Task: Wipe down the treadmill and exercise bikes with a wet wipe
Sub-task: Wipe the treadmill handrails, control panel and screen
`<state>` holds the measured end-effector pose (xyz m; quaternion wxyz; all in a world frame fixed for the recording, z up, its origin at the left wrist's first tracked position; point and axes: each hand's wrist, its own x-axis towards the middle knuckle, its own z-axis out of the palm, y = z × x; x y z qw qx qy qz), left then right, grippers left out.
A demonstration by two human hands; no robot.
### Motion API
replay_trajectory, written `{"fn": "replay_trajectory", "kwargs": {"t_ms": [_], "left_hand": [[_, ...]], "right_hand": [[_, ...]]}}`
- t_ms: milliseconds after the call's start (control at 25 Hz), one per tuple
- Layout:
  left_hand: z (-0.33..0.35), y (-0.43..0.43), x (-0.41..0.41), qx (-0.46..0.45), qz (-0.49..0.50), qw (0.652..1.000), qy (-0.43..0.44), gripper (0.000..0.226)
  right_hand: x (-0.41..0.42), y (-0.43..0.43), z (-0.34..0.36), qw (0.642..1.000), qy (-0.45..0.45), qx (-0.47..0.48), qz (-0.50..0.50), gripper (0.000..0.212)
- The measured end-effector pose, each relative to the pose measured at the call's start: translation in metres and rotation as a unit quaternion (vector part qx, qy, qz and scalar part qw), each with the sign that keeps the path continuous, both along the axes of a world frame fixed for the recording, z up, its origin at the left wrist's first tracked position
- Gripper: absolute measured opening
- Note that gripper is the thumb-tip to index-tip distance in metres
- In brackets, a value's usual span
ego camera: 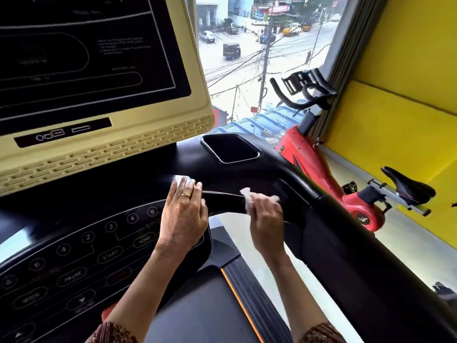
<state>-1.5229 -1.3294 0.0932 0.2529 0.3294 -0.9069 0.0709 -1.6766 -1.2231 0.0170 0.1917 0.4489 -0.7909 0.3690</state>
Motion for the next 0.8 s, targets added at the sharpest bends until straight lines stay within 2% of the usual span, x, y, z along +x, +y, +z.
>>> {"fn": "replay_trajectory", "kwargs": {"t_ms": [160,240,360,400,480,560,600,680,720,800], "left_hand": [[-0.010,0.007,-0.014,-0.012,-0.042,0.999,-0.029,0.049],[-0.011,0.006,-0.015,-0.007,-0.045,0.999,-0.025,0.048],[-0.011,0.001,-0.010,-0.012,-0.062,0.998,-0.009,0.047],[-0.011,0.001,-0.009,-0.016,-0.066,0.998,-0.003,0.047],[-0.009,0.002,-0.009,-0.015,-0.066,0.998,-0.001,0.047],[-0.010,0.004,-0.010,-0.007,-0.063,0.998,-0.003,0.047],[-0.010,0.004,-0.010,-0.004,-0.063,0.998,-0.004,0.047],[-0.010,0.003,-0.010,-0.004,-0.063,0.998,-0.010,0.048],[-0.009,0.002,-0.010,-0.004,-0.064,0.998,-0.014,0.048],[-0.009,0.001,-0.009,-0.001,-0.065,0.998,-0.023,0.049]], "right_hand": [[-0.007,0.009,-0.014,0.994,-0.058,-0.044,-0.088,0.035],[0.021,-0.014,-0.005,0.995,-0.072,-0.055,-0.043,0.035],[0.028,-0.007,-0.012,0.998,-0.016,-0.050,0.041,0.039],[0.019,0.003,-0.021,0.997,-0.037,-0.066,0.024,0.040],[0.012,0.019,-0.039,0.977,-0.153,-0.135,-0.061,0.047],[0.025,0.011,-0.038,0.950,-0.249,-0.176,-0.066,0.050],[0.037,0.003,-0.034,0.953,-0.250,-0.166,-0.033,0.049],[0.054,-0.005,-0.028,0.970,-0.195,-0.142,0.029,0.045],[0.049,-0.005,-0.029,0.972,-0.178,-0.148,0.033,0.045],[0.030,-0.001,-0.035,0.947,-0.235,-0.212,-0.046,0.044]]}}
